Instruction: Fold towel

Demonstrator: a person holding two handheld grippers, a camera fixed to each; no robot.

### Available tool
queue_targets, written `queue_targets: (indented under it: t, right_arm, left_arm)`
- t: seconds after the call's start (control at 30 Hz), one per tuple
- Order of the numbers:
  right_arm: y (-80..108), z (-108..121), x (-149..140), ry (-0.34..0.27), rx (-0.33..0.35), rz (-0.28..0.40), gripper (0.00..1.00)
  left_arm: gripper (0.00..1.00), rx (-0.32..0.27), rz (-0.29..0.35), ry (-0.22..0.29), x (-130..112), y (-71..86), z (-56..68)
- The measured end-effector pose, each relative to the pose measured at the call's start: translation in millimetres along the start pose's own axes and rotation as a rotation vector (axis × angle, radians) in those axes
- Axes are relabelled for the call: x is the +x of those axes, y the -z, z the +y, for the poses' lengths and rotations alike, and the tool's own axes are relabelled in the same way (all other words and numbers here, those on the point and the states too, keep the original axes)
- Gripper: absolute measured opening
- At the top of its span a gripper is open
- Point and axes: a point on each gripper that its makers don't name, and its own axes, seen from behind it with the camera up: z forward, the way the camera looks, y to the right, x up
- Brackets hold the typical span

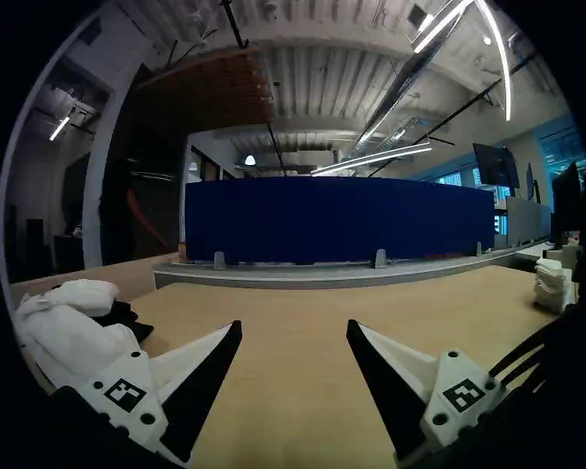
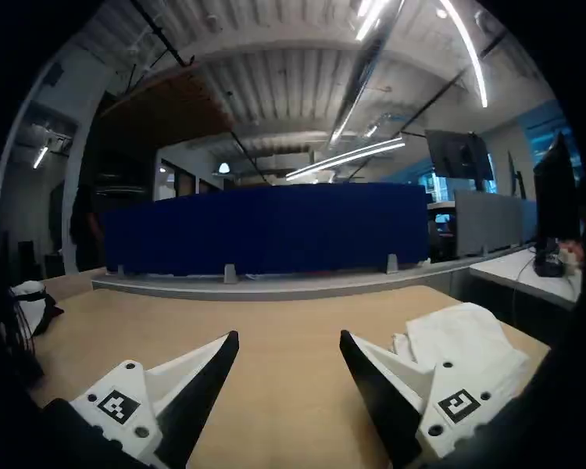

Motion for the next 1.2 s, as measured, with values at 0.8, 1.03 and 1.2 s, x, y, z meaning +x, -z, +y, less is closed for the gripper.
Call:
queue_targets:
  t: [0.8,1.03,1.2]
  right_arm:
    - [6.0,12,-15,0.019,-0.034,0.035,1.0]
    - [8.7,2,-17,0.053,-0.023,0.037,1.0]
    - [9.0,1,-18,0.059,-0.025,0.038,1.0]
  left_arm:
    - [1.0,0.0,0.0,0.0,0,-0.8,-0.4]
    - [1.0,0.0,0.0,0.0,-1,-0.1,-0.2]
    - [1.0,0.0,0.0,0.0,0,0.0,-0.4]
